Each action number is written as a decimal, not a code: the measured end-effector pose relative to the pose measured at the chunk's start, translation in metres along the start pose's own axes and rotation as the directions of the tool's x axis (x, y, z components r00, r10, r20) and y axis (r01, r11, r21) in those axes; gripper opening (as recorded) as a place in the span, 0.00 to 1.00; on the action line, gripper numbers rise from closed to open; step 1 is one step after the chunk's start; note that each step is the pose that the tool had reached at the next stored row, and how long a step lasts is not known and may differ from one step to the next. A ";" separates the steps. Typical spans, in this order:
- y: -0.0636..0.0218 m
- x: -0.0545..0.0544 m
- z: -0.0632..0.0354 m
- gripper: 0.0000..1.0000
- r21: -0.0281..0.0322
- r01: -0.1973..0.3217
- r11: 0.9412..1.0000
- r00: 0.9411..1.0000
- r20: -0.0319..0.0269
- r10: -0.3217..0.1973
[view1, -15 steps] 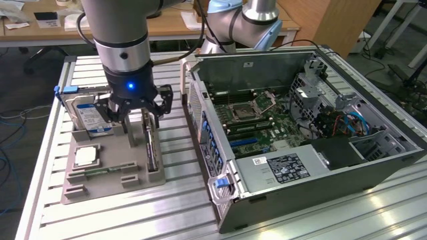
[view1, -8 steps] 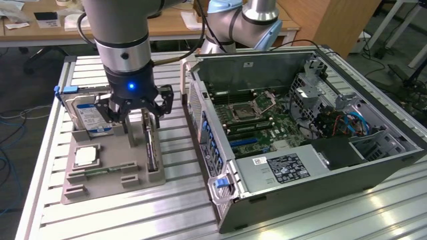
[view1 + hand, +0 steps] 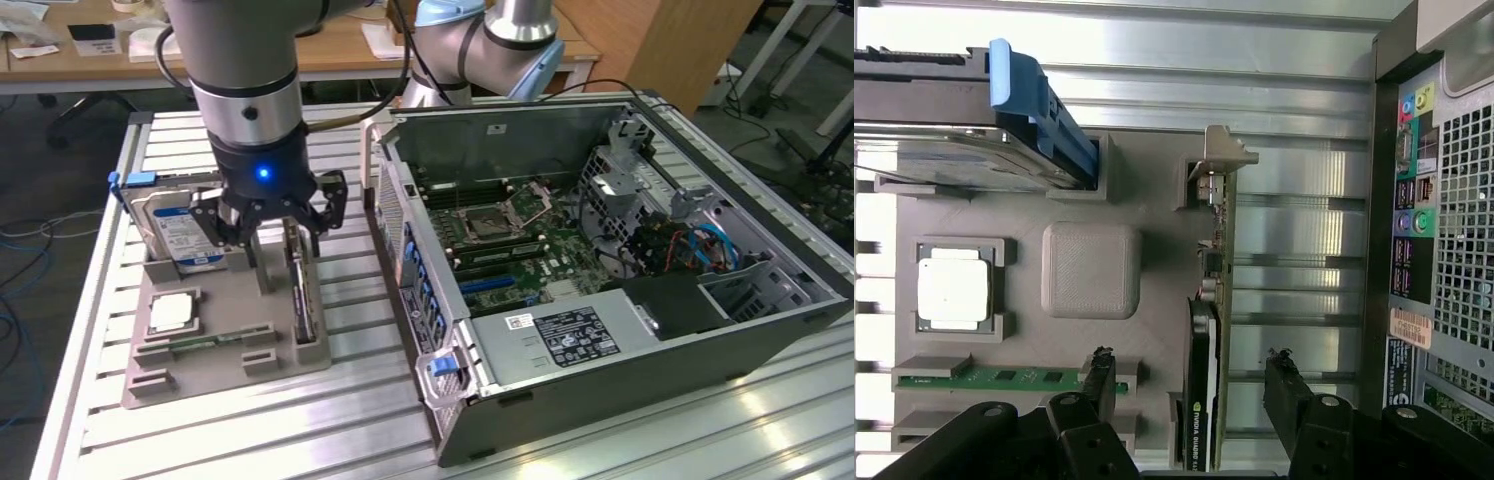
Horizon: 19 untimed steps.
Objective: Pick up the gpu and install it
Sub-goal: 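Pick up the gpu and move the gpu toward the slot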
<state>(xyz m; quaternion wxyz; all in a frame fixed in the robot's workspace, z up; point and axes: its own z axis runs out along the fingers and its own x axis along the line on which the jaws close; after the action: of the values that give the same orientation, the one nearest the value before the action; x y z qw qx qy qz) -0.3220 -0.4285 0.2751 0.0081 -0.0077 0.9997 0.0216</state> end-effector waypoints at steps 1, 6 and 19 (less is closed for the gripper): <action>-0.0001 0.000 0.0001 0.71 0.001 0.000 1.000 1.000 0.000 0.000; -0.0001 0.000 0.0011 0.71 0.004 0.000 1.000 1.000 0.000 0.000; -0.0002 0.000 0.0042 0.71 0.014 0.000 1.000 1.000 0.000 0.000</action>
<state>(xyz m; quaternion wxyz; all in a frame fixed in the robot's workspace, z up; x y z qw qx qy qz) -0.3221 -0.4286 0.2709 0.0079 -0.0078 0.9998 0.0148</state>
